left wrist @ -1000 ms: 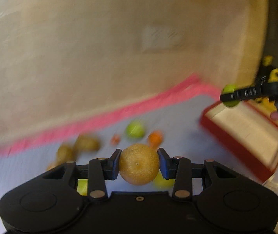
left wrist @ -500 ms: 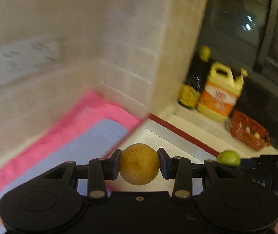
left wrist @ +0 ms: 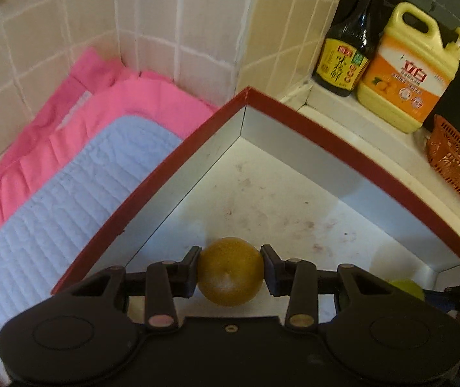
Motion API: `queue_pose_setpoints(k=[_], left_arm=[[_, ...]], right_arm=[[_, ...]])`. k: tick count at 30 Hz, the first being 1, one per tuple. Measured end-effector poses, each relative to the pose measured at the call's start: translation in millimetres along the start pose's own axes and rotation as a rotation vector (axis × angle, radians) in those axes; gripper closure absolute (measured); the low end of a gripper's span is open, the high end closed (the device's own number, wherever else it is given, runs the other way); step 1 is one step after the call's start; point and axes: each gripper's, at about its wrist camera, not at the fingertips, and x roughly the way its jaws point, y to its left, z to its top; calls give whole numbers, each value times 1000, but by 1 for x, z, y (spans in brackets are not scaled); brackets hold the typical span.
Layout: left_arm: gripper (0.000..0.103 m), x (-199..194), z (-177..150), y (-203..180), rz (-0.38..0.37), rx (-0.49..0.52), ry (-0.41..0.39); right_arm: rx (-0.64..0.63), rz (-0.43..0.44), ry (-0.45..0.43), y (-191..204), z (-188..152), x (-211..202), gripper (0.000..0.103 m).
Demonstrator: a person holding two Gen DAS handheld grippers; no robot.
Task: Organize fruits
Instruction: 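Carry both fruits to the red box and open both tools to drop them, then return to the mat and grasp green apples with both tools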
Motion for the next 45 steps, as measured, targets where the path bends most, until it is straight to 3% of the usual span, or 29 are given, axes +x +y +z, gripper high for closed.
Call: queue_pose_setpoints(k=[9,12,14,15,24,30,39,45], left_arm=[[54,15,-2,7,-4,-12,21],[47,9,-2,7,-12,-18,8],[34,-2,-3,7,-14,-21,-9],[34,-11,-3,7,-13,-18,-24],[33,-126,-28,27,27,-45,-197],[32,-218,-58,58,119,-107,-330],[26,-348,-123,110,331,-224,-484],[24,-402,-176,145,474,-338,-512]], right_arm=[[-34,-39,33,8,4,9,53],[-55,-40,38,11,8,7,52],[-69,-46,29,13,10,-1,45],[-70,-43,16,13,10,-9,40],[-30,0,-138,9,13,-94,34],[-34,44,-232,25,15,-139,30],[-180,201,-308,107,19,-167,25],[-312,322,-255,185,9,-152,25]])
